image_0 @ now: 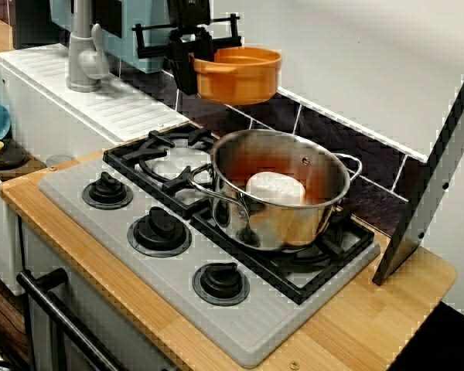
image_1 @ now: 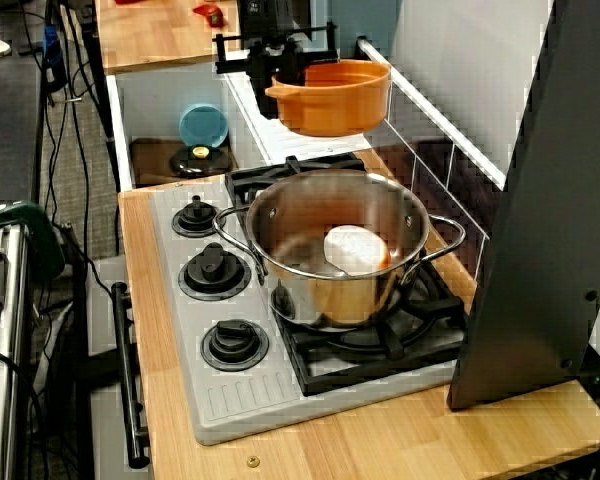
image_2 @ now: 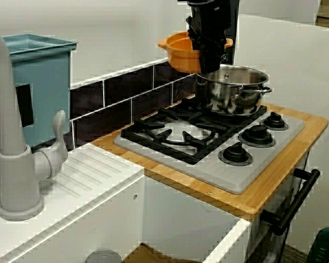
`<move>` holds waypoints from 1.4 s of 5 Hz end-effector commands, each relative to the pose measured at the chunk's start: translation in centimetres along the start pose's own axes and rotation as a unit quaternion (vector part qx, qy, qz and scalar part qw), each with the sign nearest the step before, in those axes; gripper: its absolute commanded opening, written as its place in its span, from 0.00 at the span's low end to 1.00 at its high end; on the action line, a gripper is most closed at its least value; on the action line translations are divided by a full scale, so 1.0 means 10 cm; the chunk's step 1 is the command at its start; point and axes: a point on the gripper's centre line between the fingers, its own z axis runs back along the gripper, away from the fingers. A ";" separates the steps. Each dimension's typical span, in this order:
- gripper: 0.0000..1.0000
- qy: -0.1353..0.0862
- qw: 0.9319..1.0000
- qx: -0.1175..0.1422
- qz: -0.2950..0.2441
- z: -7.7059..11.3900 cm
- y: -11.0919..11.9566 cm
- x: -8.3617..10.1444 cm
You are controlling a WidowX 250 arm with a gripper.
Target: Lift pot from stove
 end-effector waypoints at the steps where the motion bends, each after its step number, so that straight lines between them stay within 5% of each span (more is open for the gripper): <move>1: 0.00 0.027 0.998 0.045 -0.020 0.37 0.14 0.07; 7: 0.00 0.021 0.998 0.051 -0.019 0.48 0.12 0.10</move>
